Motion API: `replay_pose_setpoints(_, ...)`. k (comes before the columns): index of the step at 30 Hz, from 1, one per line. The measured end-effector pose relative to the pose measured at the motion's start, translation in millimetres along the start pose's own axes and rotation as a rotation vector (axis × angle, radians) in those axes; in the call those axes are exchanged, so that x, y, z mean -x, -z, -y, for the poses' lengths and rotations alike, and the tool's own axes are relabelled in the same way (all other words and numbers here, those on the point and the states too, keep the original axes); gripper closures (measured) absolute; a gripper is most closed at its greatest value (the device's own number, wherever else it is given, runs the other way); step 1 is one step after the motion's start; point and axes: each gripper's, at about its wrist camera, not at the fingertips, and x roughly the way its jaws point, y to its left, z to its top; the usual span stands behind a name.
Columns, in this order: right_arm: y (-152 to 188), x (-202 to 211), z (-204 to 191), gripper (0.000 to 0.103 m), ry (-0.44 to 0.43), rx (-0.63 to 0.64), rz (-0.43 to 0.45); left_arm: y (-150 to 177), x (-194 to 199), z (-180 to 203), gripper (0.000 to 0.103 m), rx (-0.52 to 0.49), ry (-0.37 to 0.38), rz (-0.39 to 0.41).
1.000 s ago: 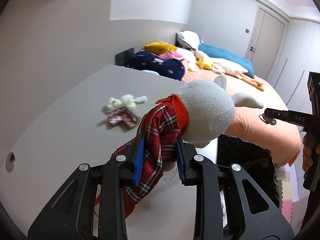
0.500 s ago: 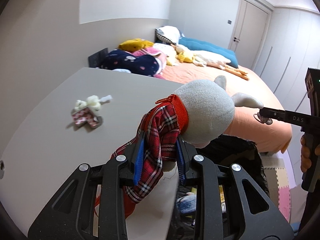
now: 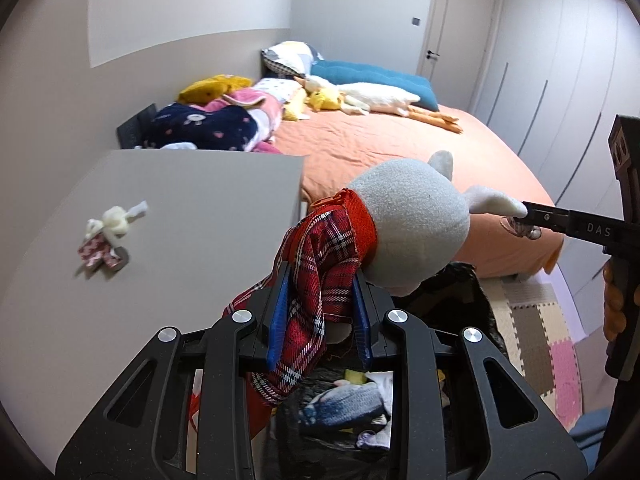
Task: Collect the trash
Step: 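Carry the rabbit plush and scrunchie over the trash bin, then open both tools over the trash bin to drop rabbit and scrunchie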
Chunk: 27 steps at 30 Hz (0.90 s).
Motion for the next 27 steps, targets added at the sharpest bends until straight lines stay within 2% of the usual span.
replay_pose_setpoints(11, 8.4, 23.5, 14.5, 0.081, 0.007, -0.005, 0.022, -1.3, -14.1, 46.1, 0.075, -0.073, 0.063, -0.041)
replay_pose_setpoints(15, 11.6, 28.1, 16.1, 0.081, 0.007, -0.003, 0.026, 0.5, -21.8, 55.5, 0.070, -0.088, 0.061, -0.074)
replay_pose_setpoints(16, 12.6, 29.5, 16.4, 0.076, 0.004, -0.001, 0.026, 1.4, -25.0, 57.7, 0.063, -0.092, 0.057, -0.093)
replay_pose_setpoints(17, 13.7, 30.8, 16.0, 0.062, 0.001, 0.003, 0.026, 2.4, -28.6, 58.2, 0.041, -0.094, 0.039, -0.109)
replay_pose_setpoints(18, 14.8, 33.3, 15.3, 0.054, -0.001, 0.005, 0.037, 2.6, -29.5, 57.1, 0.031, -0.091, 0.020, -0.106)
replay_pose_setpoints(19, 15.8, 35.3, 13.6, 0.040, -0.003, 0.009, 0.046, 2.3, -28.5, 54.9, 0.010, -0.082, -0.011, -0.086)
replay_pose_setpoints(20, 16.6, 38.0, 11.1, 0.034, -0.003, 0.020, 0.059, 1.8, -26.4, 52.9, 0.007, -0.074, -0.035, -0.065)
replay_pose_setpoints(23, 17.6, 44.8, 5.7, 0.029, 0.002, 0.043, 0.079, -0.9, -22.6, 44.6, 0.007, -0.049, -0.054, -0.057)
replay_pose_setpoints(27, 15.1, 46.7, 3.1, 0.028, -0.007, 0.041, 0.089, -1.4, -18.2, 36.7, 0.007, -0.026, -0.056, -0.051)
